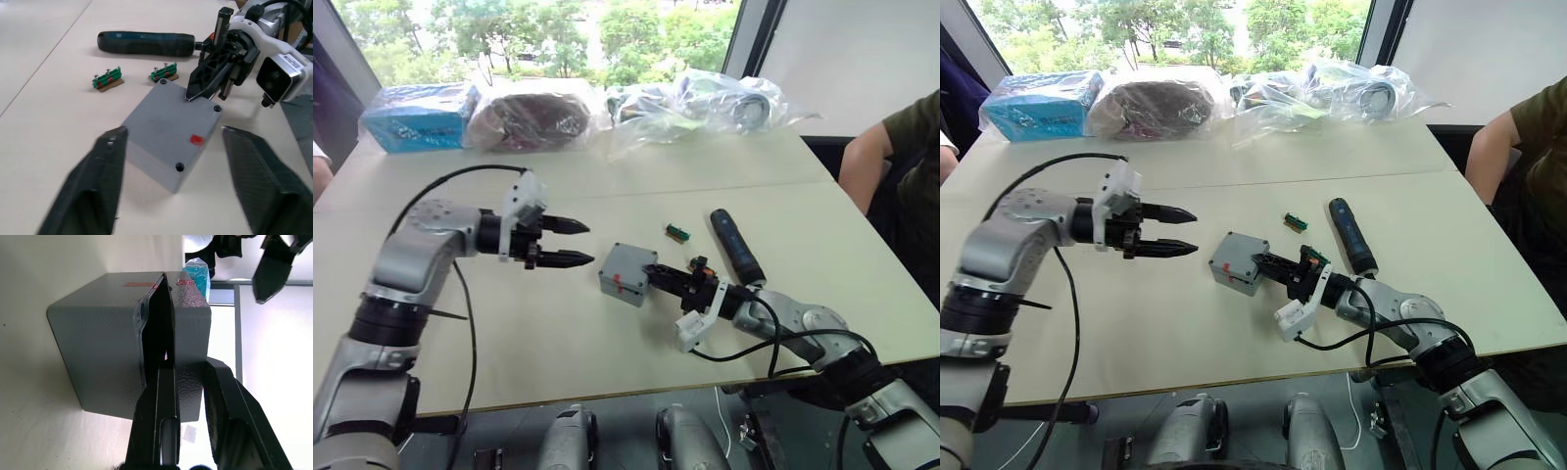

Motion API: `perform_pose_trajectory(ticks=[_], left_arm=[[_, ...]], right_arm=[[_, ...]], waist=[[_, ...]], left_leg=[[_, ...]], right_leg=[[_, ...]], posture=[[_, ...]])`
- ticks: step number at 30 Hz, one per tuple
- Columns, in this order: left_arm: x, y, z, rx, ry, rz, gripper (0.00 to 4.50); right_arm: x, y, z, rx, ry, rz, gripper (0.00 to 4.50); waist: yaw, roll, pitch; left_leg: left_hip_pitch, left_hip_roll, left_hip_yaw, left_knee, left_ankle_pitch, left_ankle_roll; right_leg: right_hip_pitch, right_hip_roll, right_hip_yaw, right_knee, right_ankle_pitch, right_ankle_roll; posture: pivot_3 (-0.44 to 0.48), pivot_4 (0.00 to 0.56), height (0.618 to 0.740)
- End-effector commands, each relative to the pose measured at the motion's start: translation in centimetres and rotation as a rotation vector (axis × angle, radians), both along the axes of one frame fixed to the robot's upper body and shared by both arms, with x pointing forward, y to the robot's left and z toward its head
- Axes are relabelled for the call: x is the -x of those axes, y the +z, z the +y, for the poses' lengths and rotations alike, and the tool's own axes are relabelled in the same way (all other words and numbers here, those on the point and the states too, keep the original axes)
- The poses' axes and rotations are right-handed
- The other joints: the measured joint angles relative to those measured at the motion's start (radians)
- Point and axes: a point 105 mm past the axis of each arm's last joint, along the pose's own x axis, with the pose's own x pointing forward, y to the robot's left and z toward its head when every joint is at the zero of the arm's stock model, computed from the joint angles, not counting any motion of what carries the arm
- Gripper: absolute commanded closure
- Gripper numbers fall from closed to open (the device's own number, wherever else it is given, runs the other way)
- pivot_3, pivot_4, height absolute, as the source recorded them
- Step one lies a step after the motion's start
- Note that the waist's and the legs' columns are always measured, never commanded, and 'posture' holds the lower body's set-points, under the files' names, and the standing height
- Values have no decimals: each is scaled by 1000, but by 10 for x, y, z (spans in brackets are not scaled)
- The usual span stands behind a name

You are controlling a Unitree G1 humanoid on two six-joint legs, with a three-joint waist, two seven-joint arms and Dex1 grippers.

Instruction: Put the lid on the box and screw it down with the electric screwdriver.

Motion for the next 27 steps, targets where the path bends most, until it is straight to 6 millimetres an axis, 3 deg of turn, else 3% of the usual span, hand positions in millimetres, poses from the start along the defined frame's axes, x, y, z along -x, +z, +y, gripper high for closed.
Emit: perform_pose_trajectory(ticks=[1,4,5,17,19,20,24,27], left_arm=[[-6,4,-17,13,-28,-80,3090],[-8,-3,-26,13,-57,-86,4387],[-9,-6,-30,16,-66,-81,4476],[-25,-53,-48,-81,-44,-124,4476],[-28,-58,-48,-96,-29,-125,4500],[-29,-61,-48,-101,-25,-125,4500],[-25,-68,-46,-124,-40,-105,4500],[-25,-74,-44,-141,-30,-91,4500]], right_arm=[[-2,-7,-4,35,-14,10,4326],[-2,-8,-5,45,-13,10,4326],[-1,-9,-5,50,-11,11,4326],[3,-16,-7,70,-17,56,4326],[6,-17,-7,78,0,64,3317],[8,-18,-7,83,6,72,3197],[9,-13,-10,83,13,73,1683],[9,-8,-13,88,20,60,826]], waist=[[2,0,0],[0,0,0],[0,0,0],[3,0,-1],[4,0,-1],[3,0,-1],[1,0,-1],[1,0,-2]], left_leg=[[0,0,0,0,0,0],[0,0,0,0,0,0],[0,0,0,0,0,0],[2,0,0,0,0,0],[4,-1,0,0,0,0],[5,-1,0,0,0,0],[17,-1,0,-1,-1,2],[18,0,-1,-1,-1,2]], right_leg=[[0,0,0,0,0,0],[1,0,0,0,0,0],[1,0,0,0,0,0],[2,0,0,0,0,1],[5,0,0,0,0,0],[6,-1,0,0,0,0],[18,0,0,-2,-2,-1],[19,-1,0,-2,-3,-2]], posture=[[0,150,740],[0,150,740],[0,150,740],[0,150,740],[0,150,740],[0,150,740],[0,150,740],[0,150,740]])
